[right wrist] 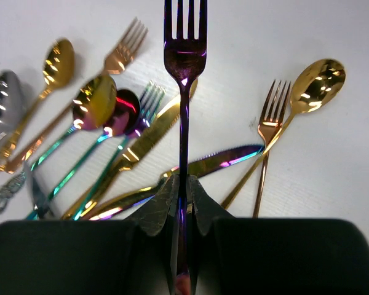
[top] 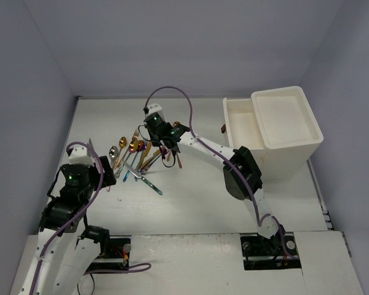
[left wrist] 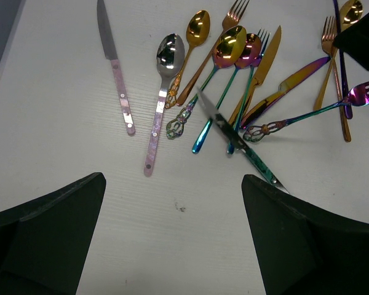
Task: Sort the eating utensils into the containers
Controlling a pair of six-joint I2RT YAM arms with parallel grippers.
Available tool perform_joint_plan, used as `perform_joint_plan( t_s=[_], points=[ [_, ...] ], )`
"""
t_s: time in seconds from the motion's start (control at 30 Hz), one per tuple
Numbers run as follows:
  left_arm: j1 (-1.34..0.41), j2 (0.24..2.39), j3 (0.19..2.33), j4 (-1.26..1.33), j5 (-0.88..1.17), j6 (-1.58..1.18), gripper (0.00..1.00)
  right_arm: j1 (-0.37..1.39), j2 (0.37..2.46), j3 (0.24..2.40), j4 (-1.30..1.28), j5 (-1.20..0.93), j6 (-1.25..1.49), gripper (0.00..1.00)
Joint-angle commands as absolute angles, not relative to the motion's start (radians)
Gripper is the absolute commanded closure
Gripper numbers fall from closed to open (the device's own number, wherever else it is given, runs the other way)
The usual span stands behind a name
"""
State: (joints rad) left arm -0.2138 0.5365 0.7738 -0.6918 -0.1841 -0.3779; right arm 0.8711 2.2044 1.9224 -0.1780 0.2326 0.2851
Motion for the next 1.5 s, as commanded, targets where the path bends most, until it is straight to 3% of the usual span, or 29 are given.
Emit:
perform_joint_plan(
  t_s=[0.0, 0.37, 0.7, 0.9, 1.17, 1.37, 1.47],
  points=[
    [-0.21, 0.549, 0.796, -0.643, -0.185, -0.374, 0.09, 0.874, 2.111, 1.966, -0.098, 0.298, 0.269, 1.0],
    [-0.21, 0.549, 0.796, -0.644, -0.181, -0.374, 0.09, 0.849, 1.993, 1.921, -0.083, 0.413, 0.183, 1.0],
    [-0.211, 0.541, 0.799, -0.641, -0.165, -0.37, 0.09, 0.804, 1.487, 1.646, -0.174, 0.518, 0.106, 1.0],
    [-0.212, 0.544, 0.8, -0.641, -0.153, -0.366, 0.09, 0.629, 1.296, 1.504, -0.231, 0.466, 0.084, 1.0],
    [-0.212, 0.549, 0.802, -0.638, -0.116, -0.349, 0.09, 0.436, 1.296, 1.384, -0.26, 0.255, 0.074, 1.0],
    [-0.212, 0.551, 0.801, -0.634, -0.101, -0.344, 0.09, 0.359, 1.33, 1.334, -0.258, 0.234, 0.091, 1.0],
    [-0.214, 0.551, 0.8, -0.635, -0.098, -0.343, 0.09, 0.338, 1.338, 1.324, -0.258, 0.228, 0.093, 0.91]
  ],
)
